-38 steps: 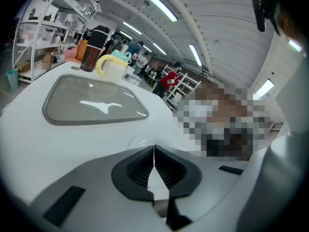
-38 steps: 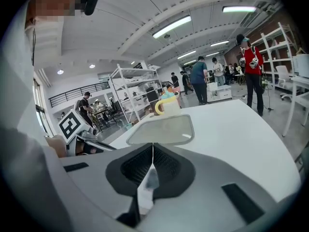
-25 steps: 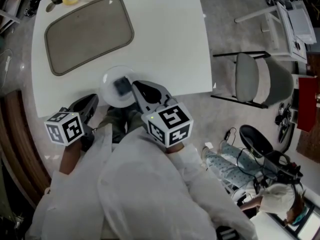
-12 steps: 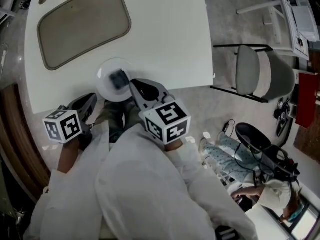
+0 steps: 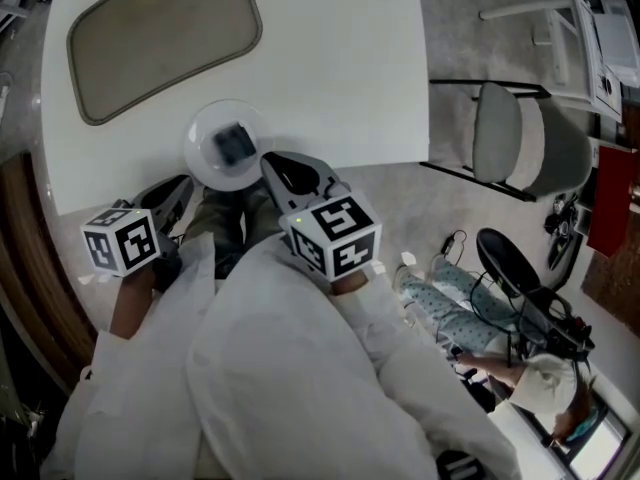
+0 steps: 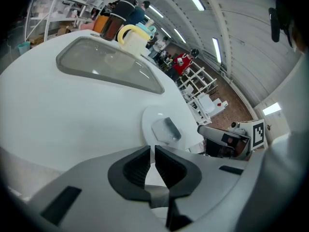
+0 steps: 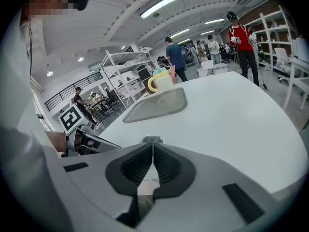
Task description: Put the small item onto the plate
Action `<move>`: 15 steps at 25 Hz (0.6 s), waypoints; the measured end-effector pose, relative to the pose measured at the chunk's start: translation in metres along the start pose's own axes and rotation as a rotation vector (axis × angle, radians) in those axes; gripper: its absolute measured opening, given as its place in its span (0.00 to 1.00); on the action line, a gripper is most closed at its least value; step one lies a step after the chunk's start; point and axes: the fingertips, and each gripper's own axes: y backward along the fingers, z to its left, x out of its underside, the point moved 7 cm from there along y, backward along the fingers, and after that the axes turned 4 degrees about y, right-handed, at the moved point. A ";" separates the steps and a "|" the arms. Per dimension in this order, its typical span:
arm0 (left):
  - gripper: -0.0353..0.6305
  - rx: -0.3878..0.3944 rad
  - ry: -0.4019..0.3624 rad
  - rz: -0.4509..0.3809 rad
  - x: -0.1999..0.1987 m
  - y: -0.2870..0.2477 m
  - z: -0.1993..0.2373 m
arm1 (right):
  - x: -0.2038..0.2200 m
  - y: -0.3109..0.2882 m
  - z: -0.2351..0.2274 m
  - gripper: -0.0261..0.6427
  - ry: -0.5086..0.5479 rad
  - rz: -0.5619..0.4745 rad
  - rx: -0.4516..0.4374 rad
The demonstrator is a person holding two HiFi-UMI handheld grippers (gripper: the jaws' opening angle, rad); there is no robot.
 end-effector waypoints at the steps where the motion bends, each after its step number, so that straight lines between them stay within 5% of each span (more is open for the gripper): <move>1: 0.08 0.001 -0.001 0.002 0.000 0.000 0.000 | 0.002 -0.001 0.000 0.06 -0.002 0.007 -0.003; 15: 0.08 0.015 0.021 0.010 0.009 0.003 0.004 | 0.017 -0.007 0.007 0.07 -0.037 0.089 -0.085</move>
